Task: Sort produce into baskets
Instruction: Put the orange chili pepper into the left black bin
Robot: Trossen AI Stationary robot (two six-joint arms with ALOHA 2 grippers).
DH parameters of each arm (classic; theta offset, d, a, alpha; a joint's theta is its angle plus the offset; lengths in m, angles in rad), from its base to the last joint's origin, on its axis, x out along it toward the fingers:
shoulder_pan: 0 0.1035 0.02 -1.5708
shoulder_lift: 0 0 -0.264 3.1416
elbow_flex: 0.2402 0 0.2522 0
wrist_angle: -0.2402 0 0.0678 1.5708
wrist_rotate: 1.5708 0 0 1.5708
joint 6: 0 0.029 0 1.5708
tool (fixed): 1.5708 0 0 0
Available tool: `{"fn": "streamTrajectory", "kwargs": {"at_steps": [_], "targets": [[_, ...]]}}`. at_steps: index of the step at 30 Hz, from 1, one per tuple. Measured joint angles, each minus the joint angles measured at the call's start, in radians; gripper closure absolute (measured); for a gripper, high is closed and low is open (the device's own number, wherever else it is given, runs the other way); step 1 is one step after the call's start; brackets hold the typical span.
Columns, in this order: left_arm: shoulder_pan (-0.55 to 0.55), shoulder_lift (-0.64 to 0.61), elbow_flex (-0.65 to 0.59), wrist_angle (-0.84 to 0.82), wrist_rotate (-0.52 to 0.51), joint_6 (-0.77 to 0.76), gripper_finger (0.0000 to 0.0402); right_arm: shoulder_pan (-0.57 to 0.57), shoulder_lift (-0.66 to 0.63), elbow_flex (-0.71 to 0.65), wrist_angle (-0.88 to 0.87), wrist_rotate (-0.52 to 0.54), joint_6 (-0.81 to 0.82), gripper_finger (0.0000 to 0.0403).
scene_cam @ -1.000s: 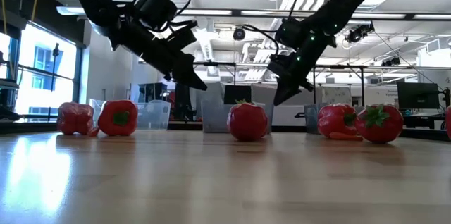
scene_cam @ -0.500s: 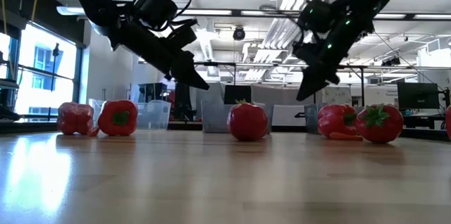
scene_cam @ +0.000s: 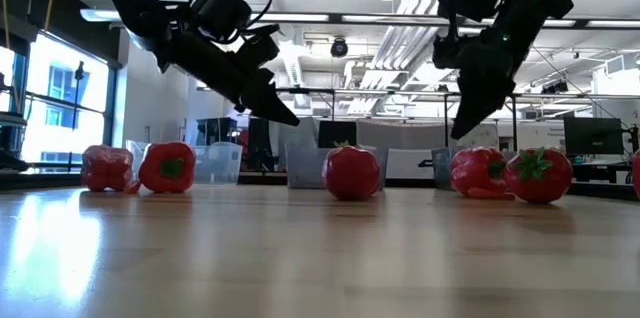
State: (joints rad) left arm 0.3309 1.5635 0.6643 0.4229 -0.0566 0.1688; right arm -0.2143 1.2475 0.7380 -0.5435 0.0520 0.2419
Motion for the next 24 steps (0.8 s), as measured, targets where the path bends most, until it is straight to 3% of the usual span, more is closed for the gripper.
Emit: {"fn": "streamTrajectory", "kwargs": {"at_steps": [6,17,24], "targets": [[0.0,0.0,0.0,0.0,-0.004,0.0,0.0401,0.022,0.052,0.0,-0.04,-0.001,0.012,0.0391],[0.001,0.0,0.0,-0.024,-0.076,0.0,0.0401,-0.02,0.184,0.0,-0.085,0.002,0.054,0.0289],[0.001,0.0,0.0,-0.023,-0.08,0.0,0.0401,-0.061,0.238,0.0,-0.084,0.02,0.038,0.0279]]}}
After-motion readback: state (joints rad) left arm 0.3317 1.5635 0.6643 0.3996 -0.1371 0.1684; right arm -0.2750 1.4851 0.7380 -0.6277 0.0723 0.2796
